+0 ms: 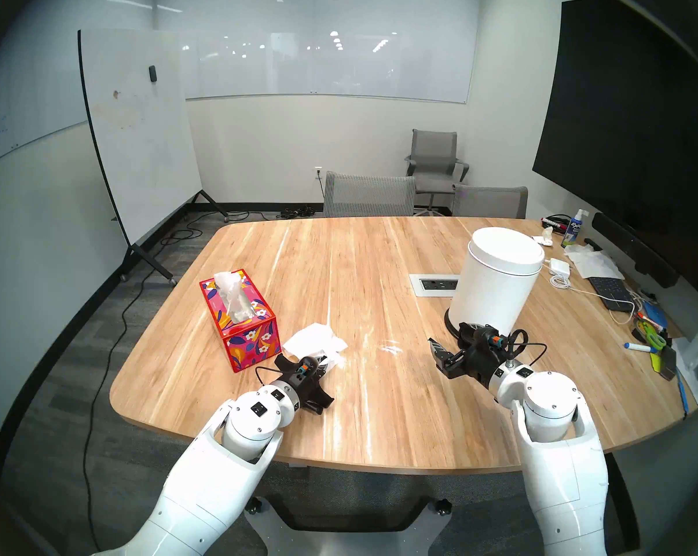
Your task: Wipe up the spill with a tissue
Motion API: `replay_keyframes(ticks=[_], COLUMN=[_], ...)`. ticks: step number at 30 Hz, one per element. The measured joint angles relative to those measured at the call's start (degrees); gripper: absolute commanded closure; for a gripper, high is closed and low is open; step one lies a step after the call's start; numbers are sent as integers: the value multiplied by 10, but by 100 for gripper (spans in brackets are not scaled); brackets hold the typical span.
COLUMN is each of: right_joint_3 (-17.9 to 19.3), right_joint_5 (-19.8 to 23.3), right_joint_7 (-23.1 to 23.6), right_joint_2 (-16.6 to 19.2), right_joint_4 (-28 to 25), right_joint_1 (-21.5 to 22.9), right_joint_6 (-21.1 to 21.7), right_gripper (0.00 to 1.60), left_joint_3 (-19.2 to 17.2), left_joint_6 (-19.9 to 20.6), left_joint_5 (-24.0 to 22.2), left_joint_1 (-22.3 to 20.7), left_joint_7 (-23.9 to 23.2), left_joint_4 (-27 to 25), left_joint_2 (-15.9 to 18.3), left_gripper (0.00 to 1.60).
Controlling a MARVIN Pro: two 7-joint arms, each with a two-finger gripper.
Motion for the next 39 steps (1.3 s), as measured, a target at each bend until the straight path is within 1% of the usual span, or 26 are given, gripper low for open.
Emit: replay_keyframes(ticks=[15,21,27,34,39], right_joint_3=[0,0,0,0,0], right_joint_5=[0,0,0,0,0], right_joint_7=[0,0,0,0,0], right_joint_2=[0,0,0,0,0], right_joint_4=[0,0,0,0,0], right_joint_1=[0,0,0,0,0], right_joint_6=[0,0,0,0,0], right_gripper=[0,0,0,0,0], left_joint_3=[25,29,16,-12,-29], left_joint_6=[-38,-38,-22,-6,-5], left_joint_5=[13,15,2,-10,-18], left_joint_1=[-52,-68,-61,-45,-28], left_joint_7=[26,30,10,-13,-27], left_joint_4=[69,87,70,31,1], left_joint_2=[-25,-34,-23,7,28], left_gripper=[160,160,160,160,160])
